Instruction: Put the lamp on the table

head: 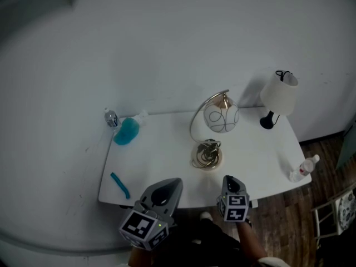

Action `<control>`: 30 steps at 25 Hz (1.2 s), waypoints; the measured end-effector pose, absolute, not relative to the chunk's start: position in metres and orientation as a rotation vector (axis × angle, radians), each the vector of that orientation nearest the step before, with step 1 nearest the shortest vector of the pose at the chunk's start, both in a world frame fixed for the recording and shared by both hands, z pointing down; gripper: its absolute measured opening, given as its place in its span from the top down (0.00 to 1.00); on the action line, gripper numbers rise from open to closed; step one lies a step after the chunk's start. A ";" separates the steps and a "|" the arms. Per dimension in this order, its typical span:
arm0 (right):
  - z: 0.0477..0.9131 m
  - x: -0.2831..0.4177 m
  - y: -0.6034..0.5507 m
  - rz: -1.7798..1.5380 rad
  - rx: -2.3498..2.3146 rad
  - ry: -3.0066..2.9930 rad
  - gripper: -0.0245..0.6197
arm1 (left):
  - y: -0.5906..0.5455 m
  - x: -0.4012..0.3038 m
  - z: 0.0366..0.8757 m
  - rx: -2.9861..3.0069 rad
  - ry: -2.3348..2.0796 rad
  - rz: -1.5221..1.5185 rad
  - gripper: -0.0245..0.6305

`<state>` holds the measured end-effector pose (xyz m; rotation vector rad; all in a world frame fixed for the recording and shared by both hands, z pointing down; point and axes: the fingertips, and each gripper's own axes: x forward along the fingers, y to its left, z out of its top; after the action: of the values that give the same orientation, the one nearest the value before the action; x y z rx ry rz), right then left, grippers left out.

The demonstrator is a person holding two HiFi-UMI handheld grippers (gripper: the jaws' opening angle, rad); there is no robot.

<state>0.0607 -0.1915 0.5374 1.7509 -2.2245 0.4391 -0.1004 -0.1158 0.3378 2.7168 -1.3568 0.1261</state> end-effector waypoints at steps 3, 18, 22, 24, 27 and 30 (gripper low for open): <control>0.537 0.059 -0.183 0.433 1.743 -2.223 0.96 | -0.108 -0.099 0.337 2.721 -1.351 0.122 0.95; 0.517 0.053 -0.147 0.340 1.741 -2.225 0.97 | -0.075 -0.108 0.345 2.706 -1.347 0.108 0.95; 0.506 0.052 -0.138 0.296 1.751 -2.239 0.97 | -0.068 -0.110 0.347 2.699 -1.353 0.106 0.95; 0.500 0.054 -0.134 0.285 1.764 -2.245 0.97 | -0.065 -0.111 0.348 2.698 -1.356 0.103 0.95; 0.493 0.055 -0.128 0.266 1.778 -2.251 0.97 | -0.059 -0.112 0.351 2.697 -1.359 0.100 0.95; 0.488 0.056 -0.122 0.238 1.791 -2.255 0.97 | -0.054 -0.114 0.354 2.691 -1.366 0.094 0.95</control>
<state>0.0558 -0.1217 0.4875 1.7910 -2.2548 0.2381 -0.1135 -0.0544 0.3536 2.6910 -1.3659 0.0937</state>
